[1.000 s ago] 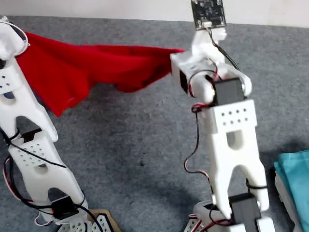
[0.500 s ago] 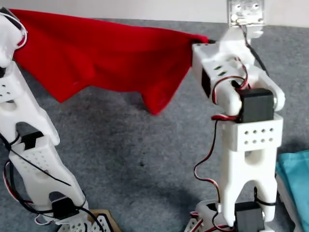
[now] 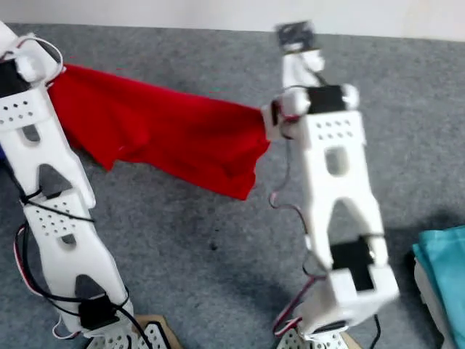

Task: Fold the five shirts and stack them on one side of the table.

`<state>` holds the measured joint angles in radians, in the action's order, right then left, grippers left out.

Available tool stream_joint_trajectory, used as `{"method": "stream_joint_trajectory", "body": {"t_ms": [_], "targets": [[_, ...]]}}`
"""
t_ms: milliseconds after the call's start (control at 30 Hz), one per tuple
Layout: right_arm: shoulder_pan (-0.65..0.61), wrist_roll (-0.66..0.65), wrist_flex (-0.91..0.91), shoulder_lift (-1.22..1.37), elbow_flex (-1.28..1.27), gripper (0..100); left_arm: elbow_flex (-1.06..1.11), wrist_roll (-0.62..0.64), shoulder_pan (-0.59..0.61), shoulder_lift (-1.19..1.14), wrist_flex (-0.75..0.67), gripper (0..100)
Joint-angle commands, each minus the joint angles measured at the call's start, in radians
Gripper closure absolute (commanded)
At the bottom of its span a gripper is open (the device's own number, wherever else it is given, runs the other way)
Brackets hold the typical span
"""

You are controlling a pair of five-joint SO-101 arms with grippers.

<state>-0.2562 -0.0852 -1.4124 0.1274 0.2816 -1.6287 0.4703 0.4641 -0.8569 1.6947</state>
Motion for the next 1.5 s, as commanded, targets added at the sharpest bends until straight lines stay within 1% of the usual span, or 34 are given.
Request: {"method": "stream_joint_trajectory", "body": {"t_ms": [0,67,200,267,633,767,1000,1100,1200,1267,1333,1467], "targets": [[-0.054,-0.015,0.053,0.11,0.01,98.7,-0.025,0.012,0.027,-0.044,0.002,99],[-0.07,-0.008,0.111,0.162,0.01,95.0,-0.025,0.012,0.027,-0.064,0.002,99],[-0.07,-0.006,0.252,0.22,0.01,83.2,-0.025,0.012,0.03,-0.09,0.003,99],[-0.068,-0.006,0.3,0.237,0.01,80.7,-0.025,0.012,0.033,-0.104,0.002,99],[-0.071,-0.006,0.331,0.243,0.015,80.7,-0.025,0.012,0.044,-0.136,0.002,99],[-0.065,-0.006,0.392,0.249,0.074,80.7,-0.025,0.012,0.042,-0.136,0.002,99],[-0.048,0.003,0.397,0.248,0.134,80.3,-0.025,0.012,0.042,-0.159,0.002,99],[-0.048,0.038,0.34,0.249,0.124,80.3,-0.025,0.012,0.042,-0.168,0.002,99],[-0.054,0.043,0.291,0.263,0.068,80.3,-0.025,0.012,0.042,-0.17,0.002,99],[-0.054,0.043,0.291,0.28,0.024,80.3,-0.025,0.012,0.042,-0.17,0.002,99],[-0.053,0.043,0.328,0.305,-0.002,80.3,-0.025,0.012,0.042,-0.17,0.002,99],[-0.054,0.038,0.348,0.381,0.002,80.3,-0.025,0.012,0.042,-0.17,0.002,99]]}}
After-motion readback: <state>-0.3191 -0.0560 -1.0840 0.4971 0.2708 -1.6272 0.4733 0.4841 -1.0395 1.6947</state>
